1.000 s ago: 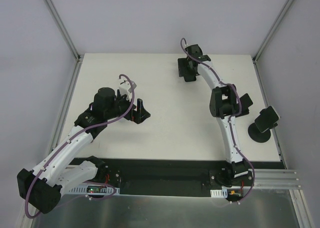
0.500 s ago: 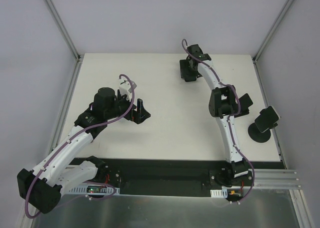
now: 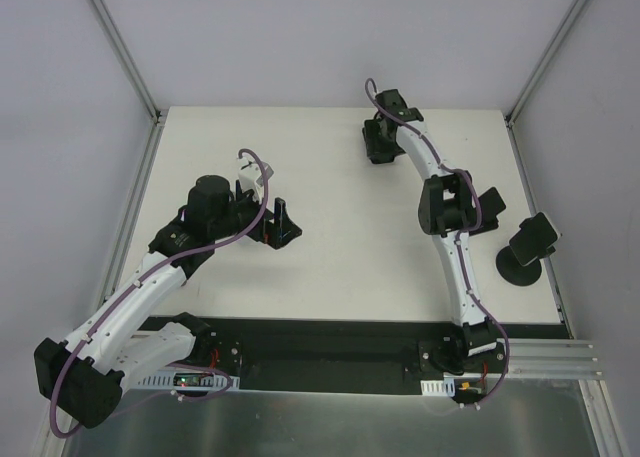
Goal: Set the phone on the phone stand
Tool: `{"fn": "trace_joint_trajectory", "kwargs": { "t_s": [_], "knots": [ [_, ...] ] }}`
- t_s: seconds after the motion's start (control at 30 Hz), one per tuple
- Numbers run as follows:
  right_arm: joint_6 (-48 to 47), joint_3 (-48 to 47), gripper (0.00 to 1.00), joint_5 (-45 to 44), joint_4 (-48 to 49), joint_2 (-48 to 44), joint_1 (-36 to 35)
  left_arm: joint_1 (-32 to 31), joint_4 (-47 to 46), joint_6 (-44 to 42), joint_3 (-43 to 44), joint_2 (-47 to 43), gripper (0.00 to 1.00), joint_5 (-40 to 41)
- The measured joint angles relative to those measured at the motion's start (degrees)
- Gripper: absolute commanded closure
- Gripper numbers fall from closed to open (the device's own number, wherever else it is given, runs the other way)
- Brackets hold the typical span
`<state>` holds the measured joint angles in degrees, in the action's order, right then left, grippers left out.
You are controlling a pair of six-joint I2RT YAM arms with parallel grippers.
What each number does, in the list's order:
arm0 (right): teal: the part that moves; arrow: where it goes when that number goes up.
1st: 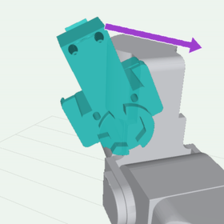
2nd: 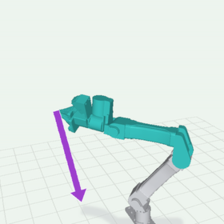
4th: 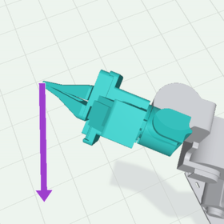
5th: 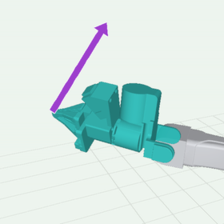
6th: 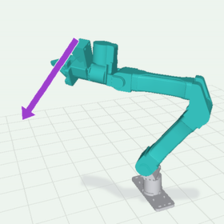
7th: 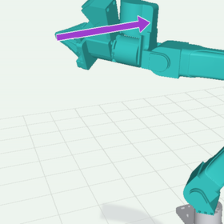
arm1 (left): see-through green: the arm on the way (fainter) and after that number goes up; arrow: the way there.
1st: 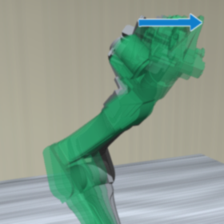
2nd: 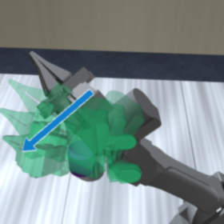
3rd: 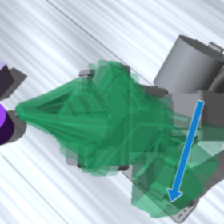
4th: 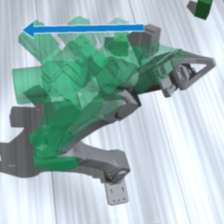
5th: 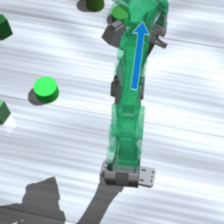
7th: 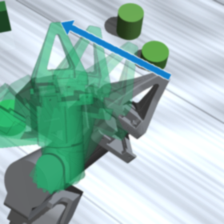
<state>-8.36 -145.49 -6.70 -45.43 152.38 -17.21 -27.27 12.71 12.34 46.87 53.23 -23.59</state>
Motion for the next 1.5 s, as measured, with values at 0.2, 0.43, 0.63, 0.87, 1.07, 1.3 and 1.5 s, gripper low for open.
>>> {"fn": "trace_joint_trajectory", "kwargs": {
  "t_s": [0.2,0.43,0.63,0.87,1.07,1.3,1.5],
  "knots": [
    [0.8,14.0,0.71,-1.7,4.6,-7.7,-1.1,0.1,0.0,0.2,0.0,0.0,0.01,0.0],
    [4.5,50.5,0.66,-1.6,9.7,-30.2,-3.0,0.4,0.0,0.4,0.0,-0.4,0.01,-0.2],
    [8.9,70.3,0.06,-1.6,11.2,-45.7,-6.6,0.4,-0.4,0.5,0.0,-1.6,0.01,-0.5],
    [10.5,73.1,0.03,-1.3,11.3,-49.6,-8.5,0.4,-0.5,0.7,0.0,-1.6,0.01,-1.6],
    [9.7,60.3,0.03,-3.3,8.0,-40.5,-8.3,0.4,-0.5,0.7,0.0,-1.7,0.01,-1.5],
    [8.1,52.4,0.03,-4.0,5.2,-31.7,-8.3,0.8,-0.5,0.7,0.0,-1.8,0.01,-1.5],
    [7.7,52.0,0.01,-3.7,3.6,-30.7,-8.2,0.8,-0.5,0.7,0.0,-1.8,0.01,-1.6]
  ]
}}
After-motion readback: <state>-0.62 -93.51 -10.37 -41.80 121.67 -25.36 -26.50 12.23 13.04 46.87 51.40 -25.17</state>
